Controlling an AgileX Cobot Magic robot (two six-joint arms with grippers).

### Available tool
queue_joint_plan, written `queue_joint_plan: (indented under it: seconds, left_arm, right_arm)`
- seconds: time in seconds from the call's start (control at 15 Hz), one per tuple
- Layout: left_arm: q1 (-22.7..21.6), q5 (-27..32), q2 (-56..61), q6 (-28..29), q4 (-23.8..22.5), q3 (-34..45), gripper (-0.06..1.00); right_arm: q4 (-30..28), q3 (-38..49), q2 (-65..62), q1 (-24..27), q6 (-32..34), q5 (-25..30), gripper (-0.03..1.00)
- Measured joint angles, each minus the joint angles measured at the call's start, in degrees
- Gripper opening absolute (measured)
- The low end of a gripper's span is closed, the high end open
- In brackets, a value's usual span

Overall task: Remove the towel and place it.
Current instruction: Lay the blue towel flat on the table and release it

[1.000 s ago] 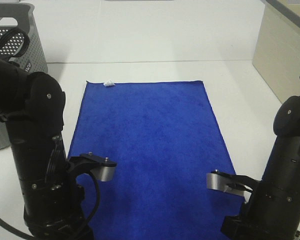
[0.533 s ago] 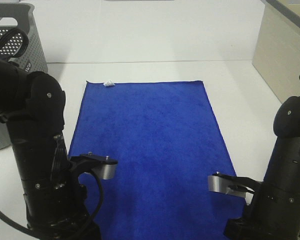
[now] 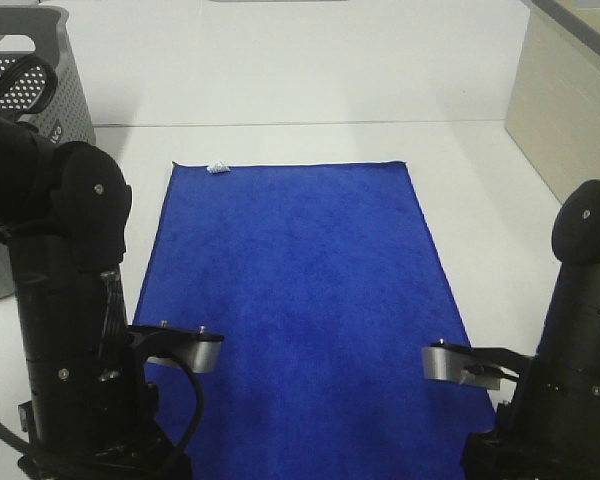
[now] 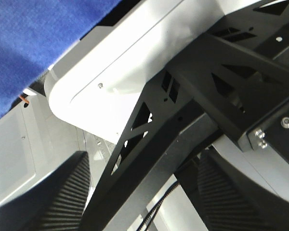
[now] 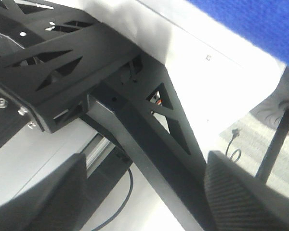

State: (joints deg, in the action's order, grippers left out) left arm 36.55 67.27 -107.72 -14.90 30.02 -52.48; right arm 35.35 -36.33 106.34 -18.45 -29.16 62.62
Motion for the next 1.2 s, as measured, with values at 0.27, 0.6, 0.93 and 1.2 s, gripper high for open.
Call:
queue_joint_plan:
  seconds: [0.27, 0.6, 0.93, 1.2]
  left_arm:
    - [0.00, 1.78, 0.74, 1.89, -3.15, -6.93, 0.62]
    - [-0.11, -1.38, 1.03, 15.93, -24.81, -23.49, 0.69]
    - [-5.90, -2.86, -1.09, 20.57, -30.37, -34.09, 0.74]
    - [-13.12, -2.75, -12.78, 19.60, -29.28, -52.02, 0.74]
  right_arm:
    - [-4.24, -8.82, -6.02, 0.00, 6.30, 1.89, 0.68]
    - [-16.33, -26.18, -7.05, 0.00, 16.21, 3.78, 0.73]
    - [-19.60, -40.97, -5.21, 4.70, 17.65, 5.10, 0.79]
    - [-18.16, -59.99, 5.56, 11.57, 17.25, 6.82, 0.79]
